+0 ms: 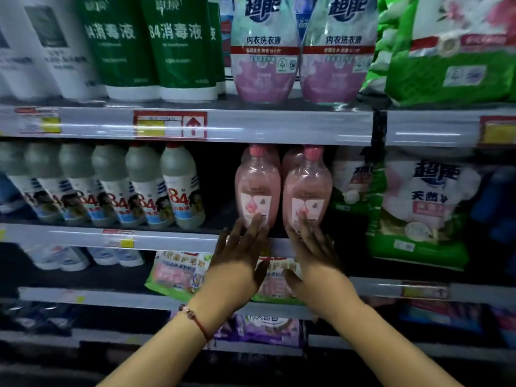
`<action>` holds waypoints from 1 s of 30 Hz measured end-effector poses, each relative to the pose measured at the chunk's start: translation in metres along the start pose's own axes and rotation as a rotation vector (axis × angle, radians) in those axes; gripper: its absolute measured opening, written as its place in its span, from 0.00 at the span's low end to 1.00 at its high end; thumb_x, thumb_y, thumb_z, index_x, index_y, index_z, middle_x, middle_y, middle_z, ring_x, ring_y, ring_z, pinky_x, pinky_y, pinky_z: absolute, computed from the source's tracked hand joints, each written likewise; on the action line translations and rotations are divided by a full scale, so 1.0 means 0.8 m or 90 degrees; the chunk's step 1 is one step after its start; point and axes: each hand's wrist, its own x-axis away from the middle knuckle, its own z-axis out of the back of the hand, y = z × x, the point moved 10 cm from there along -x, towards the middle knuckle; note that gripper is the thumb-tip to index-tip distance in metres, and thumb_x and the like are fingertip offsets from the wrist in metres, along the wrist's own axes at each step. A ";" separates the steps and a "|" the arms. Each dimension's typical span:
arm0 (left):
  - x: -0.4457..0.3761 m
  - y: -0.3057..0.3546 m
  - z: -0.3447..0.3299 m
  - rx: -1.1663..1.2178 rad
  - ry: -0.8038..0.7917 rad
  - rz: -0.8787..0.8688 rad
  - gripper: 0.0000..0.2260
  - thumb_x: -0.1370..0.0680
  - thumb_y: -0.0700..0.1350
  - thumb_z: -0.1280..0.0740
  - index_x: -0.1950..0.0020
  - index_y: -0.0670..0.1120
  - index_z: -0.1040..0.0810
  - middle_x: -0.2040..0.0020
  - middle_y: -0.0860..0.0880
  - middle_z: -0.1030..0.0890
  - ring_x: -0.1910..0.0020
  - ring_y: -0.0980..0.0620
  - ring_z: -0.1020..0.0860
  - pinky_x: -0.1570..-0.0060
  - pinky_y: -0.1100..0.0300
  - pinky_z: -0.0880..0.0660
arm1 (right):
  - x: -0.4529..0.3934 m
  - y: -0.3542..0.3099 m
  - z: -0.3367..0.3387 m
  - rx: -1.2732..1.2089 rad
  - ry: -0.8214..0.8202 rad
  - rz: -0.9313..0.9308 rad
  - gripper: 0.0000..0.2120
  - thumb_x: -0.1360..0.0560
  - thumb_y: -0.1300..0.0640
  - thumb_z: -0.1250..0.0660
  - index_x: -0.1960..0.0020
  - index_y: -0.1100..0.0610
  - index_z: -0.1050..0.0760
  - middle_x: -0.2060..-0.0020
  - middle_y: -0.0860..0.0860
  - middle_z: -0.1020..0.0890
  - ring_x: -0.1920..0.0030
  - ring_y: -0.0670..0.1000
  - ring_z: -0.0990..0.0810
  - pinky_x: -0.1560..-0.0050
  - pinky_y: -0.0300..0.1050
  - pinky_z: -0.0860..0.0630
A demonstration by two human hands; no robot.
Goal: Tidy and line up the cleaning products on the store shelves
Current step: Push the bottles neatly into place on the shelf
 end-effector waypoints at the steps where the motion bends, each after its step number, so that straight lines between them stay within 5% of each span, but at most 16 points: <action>1: -0.001 -0.001 -0.006 0.004 -0.006 -0.009 0.31 0.23 0.56 0.43 0.21 0.46 0.36 0.21 0.47 0.35 0.26 0.37 0.31 0.31 0.39 0.31 | -0.003 0.002 -0.002 0.000 0.002 0.001 0.42 0.19 0.45 0.40 0.21 0.48 0.70 0.31 0.40 0.80 0.29 0.44 0.78 0.27 0.43 0.72; 4: -0.015 -0.002 -0.016 0.019 -0.051 -0.010 0.33 0.24 0.58 0.46 0.21 0.46 0.37 0.21 0.46 0.37 0.26 0.36 0.32 0.31 0.38 0.31 | -0.017 0.007 -0.004 0.000 0.007 0.003 0.42 0.18 0.47 0.40 0.21 0.50 0.70 0.30 0.41 0.79 0.28 0.44 0.77 0.23 0.46 0.68; 7: -0.027 -0.005 -0.025 0.077 -0.101 -0.008 0.33 0.21 0.60 0.52 0.18 0.49 0.51 0.19 0.52 0.54 0.19 0.40 0.47 0.22 0.43 0.48 | -0.027 0.012 -0.003 -0.034 0.034 0.014 0.39 0.18 0.48 0.39 0.19 0.47 0.62 0.27 0.39 0.75 0.25 0.43 0.73 0.21 0.47 0.63; 10: -0.021 -0.009 0.006 0.217 0.050 -0.008 0.27 0.19 0.55 0.43 0.20 0.50 0.38 0.19 0.49 0.40 0.24 0.43 0.35 0.29 0.48 0.33 | -0.015 0.015 0.026 -0.199 0.232 0.026 0.31 0.21 0.53 0.33 0.21 0.49 0.40 0.19 0.45 0.50 0.20 0.47 0.49 0.22 0.46 0.44; 12: -0.015 -0.028 0.031 0.366 0.183 0.085 0.21 0.19 0.51 0.36 0.26 0.50 0.30 0.27 0.48 0.30 0.34 0.47 0.25 0.41 0.59 0.26 | -0.011 0.046 0.045 -0.377 0.373 -0.080 0.30 0.24 0.56 0.28 0.24 0.51 0.34 0.25 0.49 0.36 0.27 0.46 0.35 0.28 0.48 0.32; 15: -0.029 -0.046 0.034 0.438 0.188 0.244 0.30 0.20 0.50 0.32 0.21 0.49 0.40 0.26 0.45 0.34 0.35 0.45 0.26 0.45 0.61 0.28 | -0.039 0.077 0.048 -0.521 0.364 -0.236 0.41 0.31 0.50 0.23 0.23 0.48 0.39 0.29 0.51 0.29 0.31 0.50 0.28 0.34 0.54 0.26; 19: -0.057 -0.047 0.014 0.383 0.082 0.319 0.39 0.19 0.49 0.35 0.18 0.46 0.57 0.24 0.40 0.36 0.35 0.35 0.26 0.43 0.47 0.26 | -0.067 0.076 0.043 -0.531 0.325 -0.258 0.34 0.32 0.54 0.23 0.30 0.52 0.33 0.40 0.50 0.20 0.41 0.52 0.20 0.45 0.44 0.26; 23: -0.055 -0.052 0.011 0.364 0.112 0.329 0.37 0.18 0.46 0.36 0.18 0.42 0.57 0.30 0.37 0.30 0.39 0.35 0.24 0.44 0.46 0.26 | -0.067 0.074 0.037 -0.476 0.351 -0.290 0.36 0.30 0.49 0.23 0.28 0.53 0.35 0.38 0.51 0.20 0.39 0.55 0.20 0.45 0.44 0.27; 30: -0.057 -0.052 -0.001 0.300 0.079 0.339 0.37 0.17 0.47 0.38 0.18 0.41 0.58 0.31 0.36 0.27 0.39 0.36 0.24 0.43 0.46 0.27 | -0.073 0.073 0.029 -0.437 0.301 -0.276 0.45 0.23 0.49 0.29 0.19 0.51 0.56 0.31 0.54 0.24 0.34 0.58 0.22 0.34 0.56 0.26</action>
